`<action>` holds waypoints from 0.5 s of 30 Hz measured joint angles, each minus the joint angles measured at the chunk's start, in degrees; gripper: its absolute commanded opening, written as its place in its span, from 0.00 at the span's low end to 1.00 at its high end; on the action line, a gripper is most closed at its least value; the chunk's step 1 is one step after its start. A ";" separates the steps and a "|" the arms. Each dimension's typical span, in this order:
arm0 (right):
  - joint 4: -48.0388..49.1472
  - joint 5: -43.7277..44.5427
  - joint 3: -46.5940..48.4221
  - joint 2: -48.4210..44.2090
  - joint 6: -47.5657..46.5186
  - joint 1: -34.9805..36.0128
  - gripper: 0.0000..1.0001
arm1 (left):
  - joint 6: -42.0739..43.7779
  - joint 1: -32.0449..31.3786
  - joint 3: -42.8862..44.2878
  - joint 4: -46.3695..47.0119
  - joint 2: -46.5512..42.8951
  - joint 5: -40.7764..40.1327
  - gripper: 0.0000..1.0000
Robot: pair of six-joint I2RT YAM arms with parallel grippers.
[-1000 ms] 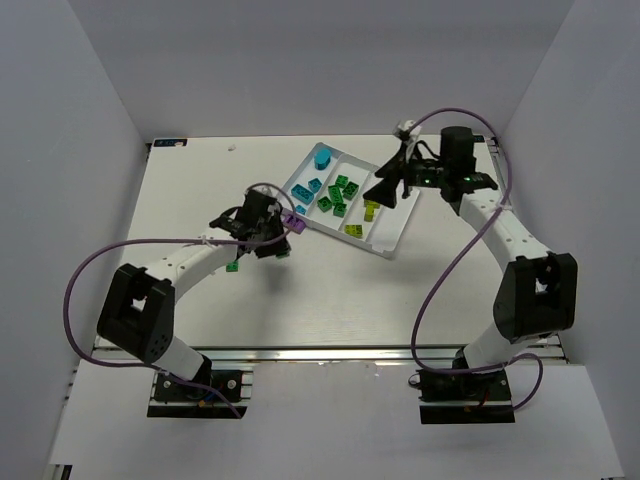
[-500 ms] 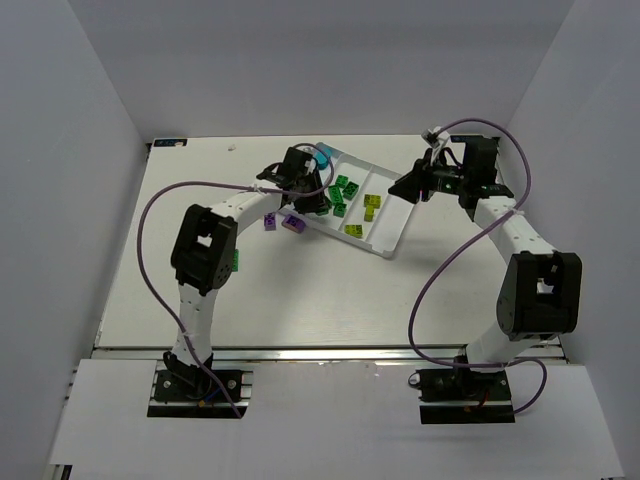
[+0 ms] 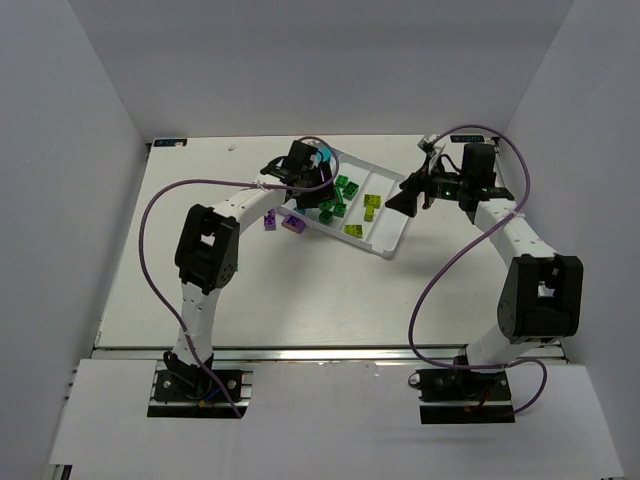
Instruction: Sort the legos into containers by color
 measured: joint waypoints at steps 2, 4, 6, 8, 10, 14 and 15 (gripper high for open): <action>-1.33 0.02 0.00 -0.02 -2.40 0.35 0.89 | 0.11 -0.09 -0.07 -0.24 -0.83 -0.79 0.73; -2.32 0.04 0.00 -0.13 -4.39 0.72 0.89 | 0.42 -0.20 -0.87 -0.24 -2.97 -2.38 0.72; -2.60 -0.39 0.00 -0.28 -5.77 1.18 0.89 | 0.87 -0.20 -4.42 0.09 -7.48 -4.52 0.70; -5.86 -2.14 1.31 0.22 -7.69 1.57 0.89 | 1.14 0.04 -9.38 0.09 -13.90 -6.67 0.65; -10.73 -3.56 5.66 2.62 -9.84 2.08 0.76 | 1.44 0.57 -15.76 1.44 -21.53 -8.55 0.60; -15.47 -3.80 9.79 5.14 -13.64 3.63 0.60 | 1.51 3.61 -28.76 2.19 -37.48 -11.45 0.59; -16.46 -3.65 9.79 5.07 -14.40 4.22 0.55 | 1.55 4.57 -31.58 2.16 -40.81 -12.31 0.59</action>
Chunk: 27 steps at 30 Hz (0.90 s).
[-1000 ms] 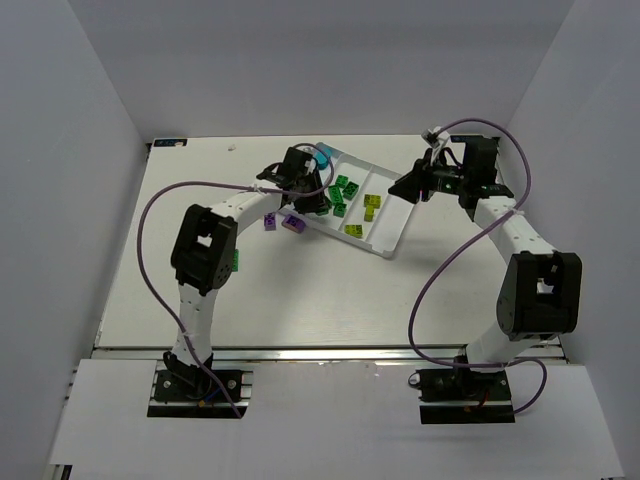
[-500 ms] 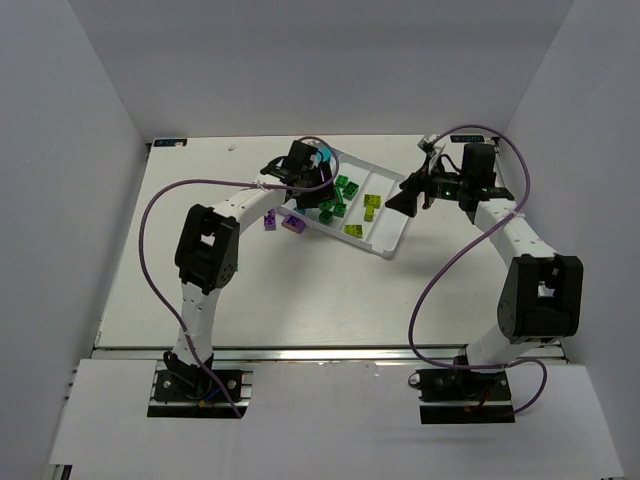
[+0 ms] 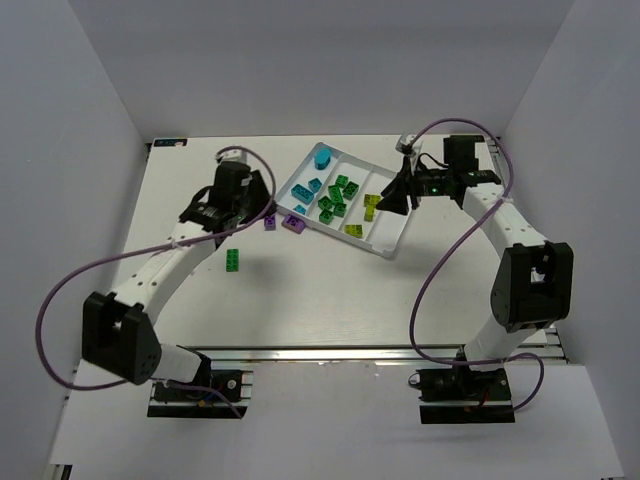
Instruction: Sort the legos into containers by color
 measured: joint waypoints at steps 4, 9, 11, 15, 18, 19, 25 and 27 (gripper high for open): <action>-3.13 1.55 0.09 0.00 -1.84 2.73 0.52 | 0.39 3.85 -8.83 -2.69 -7.69 -3.45 0.62; -6.29 3.76 0.76 0.00 -3.26 5.01 0.62 | 1.44 8.22 -15.72 -7.52 -6.99 -5.18 0.68; -6.80 4.55 1.20 0.00 -3.61 5.18 0.63 | 2.29 9.49 -16.50 -9.11 -4.57 -5.38 0.68; -7.67 5.75 1.95 0.00 -4.13 5.20 0.66 | 4.42 10.58 -16.33 -9.46 1.40 -5.75 0.68; -8.02 6.16 1.97 0.00 -4.31 5.20 0.66 | 6.08 11.04 -15.34 -9.66 6.03 -5.77 0.68; -8.04 6.32 1.97 0.00 -4.33 5.20 0.66 | 6.60 11.17 -14.78 -9.68 7.41 -5.75 0.68; -8.02 6.97 1.95 0.00 -4.31 5.20 0.68 | 9.51 12.35 -10.29 -9.64 14.19 -5.77 0.68; -8.02 7.17 1.95 0.00 -4.31 5.20 0.68 | 10.27 12.81 -9.62 -9.51 15.23 -5.77 0.68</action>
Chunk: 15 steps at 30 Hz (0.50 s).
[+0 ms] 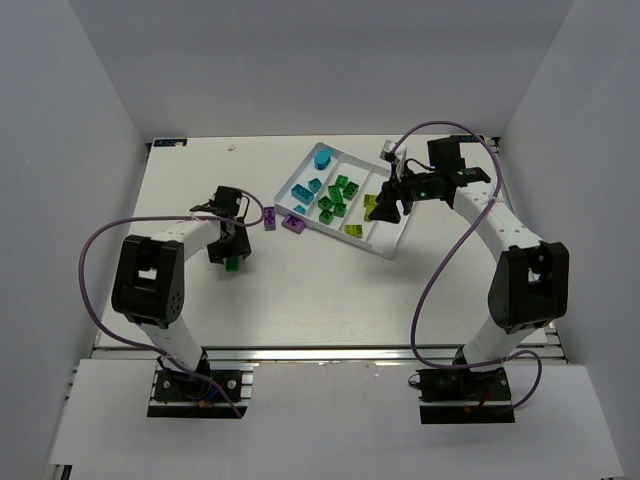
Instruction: Sort the legos into containers by color
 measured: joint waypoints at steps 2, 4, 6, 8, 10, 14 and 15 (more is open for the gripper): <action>0.02 0.15 0.00 0.00 0.00 0.00 0.68 | 0.76 0.42 0.26 0.02 0.66 -0.02 0.67; 0.02 0.22 0.00 0.00 0.00 0.00 0.68 | 1.29 0.79 0.37 0.07 1.07 0.09 0.66; 0.02 0.42 0.00 0.00 0.00 0.00 0.68 | 1.66 1.09 0.48 0.28 1.20 0.33 0.61; 0.02 0.68 0.00 0.00 0.00 0.00 0.68 | 1.81 1.14 0.46 0.70 1.27 0.74 0.51; 0.02 1.05 0.00 0.00 0.00 0.00 0.68 | 1.77 1.14 0.26 1.55 1.31 1.55 0.34; 0.02 1.55 0.00 0.00 -0.02 0.00 0.68 | 2.01 1.14 -1.25 3.58 0.39 2.49 0.12; 0.02 1.66 0.00 0.00 -0.02 0.00 0.69 | 1.86 1.14 -2.01 4.35 -0.13 2.82 0.10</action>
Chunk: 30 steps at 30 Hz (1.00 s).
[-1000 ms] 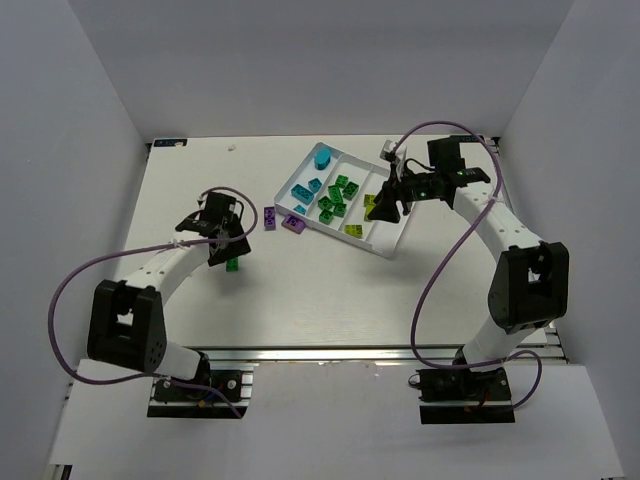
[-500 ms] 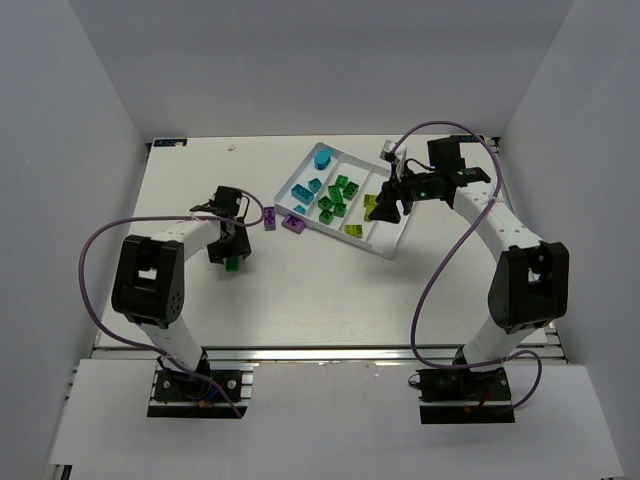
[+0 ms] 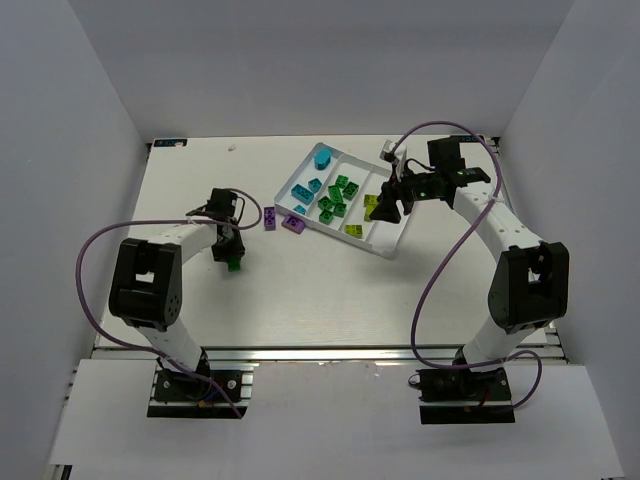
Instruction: Sort the legos into containers by color
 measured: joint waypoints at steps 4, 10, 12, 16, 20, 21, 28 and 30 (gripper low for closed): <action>0.00 0.70 0.00 -0.11 0.00 0.00 0.69 | -1.53 0.44 -2.71 2.23 -2.58 4.33 0.06; 1.29 2.84 -0.02 -1.73 1.46 -0.15 0.13 | -5.70 -5.42 -3.91 6.49 -6.49 16.81 0.02; 2.19 3.06 -0.02 -2.45 2.99 -0.46 0.02 | -7.15 -9.16 -1.64 8.81 -6.40 19.89 0.02; 3.52 3.32 -0.02 -3.04 4.92 -1.62 0.03 | -9.18 -15.19 6.71 12.94 -2.91 23.32 0.02; 4.55 3.41 -0.13 -3.06 6.40 -2.71 0.08 | -10.19 -17.77 16.96 15.67 4.59 24.48 0.04; 4.85 3.43 -0.17 -3.08 6.73 -2.91 0.09 | -10.43 -18.14 20.65 16.55 8.07 24.46 0.05; 6.95 3.41 -2.71 -4.57 8.20 -3.69 0.27 | -9.92 -18.99 40.57 12.04 25.40 21.73 0.33; 7.15 3.37 -3.43 -5.07 8.72 -3.69 0.37 | -9.33 -19.08 45.53 9.77 29.07 20.26 0.50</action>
